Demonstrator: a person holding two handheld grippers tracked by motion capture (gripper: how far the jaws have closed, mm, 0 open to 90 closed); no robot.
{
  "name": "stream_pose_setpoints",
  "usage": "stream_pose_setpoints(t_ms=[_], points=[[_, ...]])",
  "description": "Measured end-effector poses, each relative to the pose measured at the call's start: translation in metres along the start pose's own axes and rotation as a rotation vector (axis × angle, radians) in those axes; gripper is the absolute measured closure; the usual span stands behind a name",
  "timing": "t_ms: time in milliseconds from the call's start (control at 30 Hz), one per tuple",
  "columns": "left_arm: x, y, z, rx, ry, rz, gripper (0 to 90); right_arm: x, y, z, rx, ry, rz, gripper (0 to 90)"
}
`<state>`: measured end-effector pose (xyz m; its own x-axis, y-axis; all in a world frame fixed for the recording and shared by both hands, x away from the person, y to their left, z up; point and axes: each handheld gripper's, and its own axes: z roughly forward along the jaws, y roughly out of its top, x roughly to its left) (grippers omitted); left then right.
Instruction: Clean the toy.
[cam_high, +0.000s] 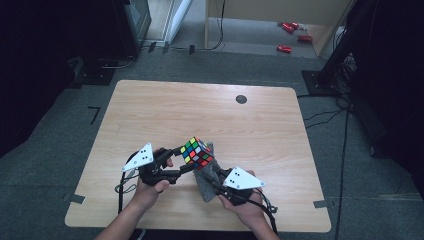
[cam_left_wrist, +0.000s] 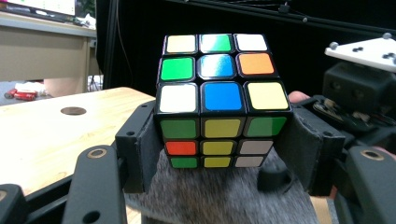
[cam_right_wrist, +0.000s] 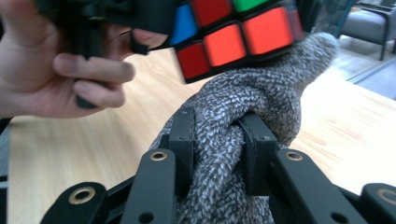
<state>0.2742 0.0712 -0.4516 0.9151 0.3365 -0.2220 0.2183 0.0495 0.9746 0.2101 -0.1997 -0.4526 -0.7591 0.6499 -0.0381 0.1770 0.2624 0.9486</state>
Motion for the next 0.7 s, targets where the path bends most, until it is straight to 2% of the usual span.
stream_pose_setpoints(t_ms=[133,200,300,433,500,567,700], points=[[0.000,-0.001,0.001,0.004,0.000,0.000,35.2,-0.016,0.002,-0.010,-0.040,-0.062,0.070,70.8],[0.000,-0.001,0.001,0.010,-0.001,0.003,35.2,-0.020,0.002,-0.014,-0.051,-0.083,0.086,70.8],[-0.001,-0.002,0.003,0.015,0.002,0.002,35.2,-0.016,0.002,-0.012,-0.047,-0.064,0.073,70.7],[0.000,-0.001,0.002,0.011,0.008,0.002,35.2,-0.004,0.000,-0.003,-0.010,-0.011,0.020,70.6],[0.000,-0.001,0.001,0.005,0.009,-0.001,35.2,-0.002,0.000,-0.001,0.001,-0.001,0.001,70.6],[0.000,-0.001,0.000,0.005,0.010,0.000,35.2,-0.002,0.001,-0.001,0.007,-0.009,-0.005,70.6],[-0.001,-0.001,0.001,0.006,0.005,-0.001,35.2,-0.014,0.003,-0.010,-0.031,-0.067,0.047,70.8]])
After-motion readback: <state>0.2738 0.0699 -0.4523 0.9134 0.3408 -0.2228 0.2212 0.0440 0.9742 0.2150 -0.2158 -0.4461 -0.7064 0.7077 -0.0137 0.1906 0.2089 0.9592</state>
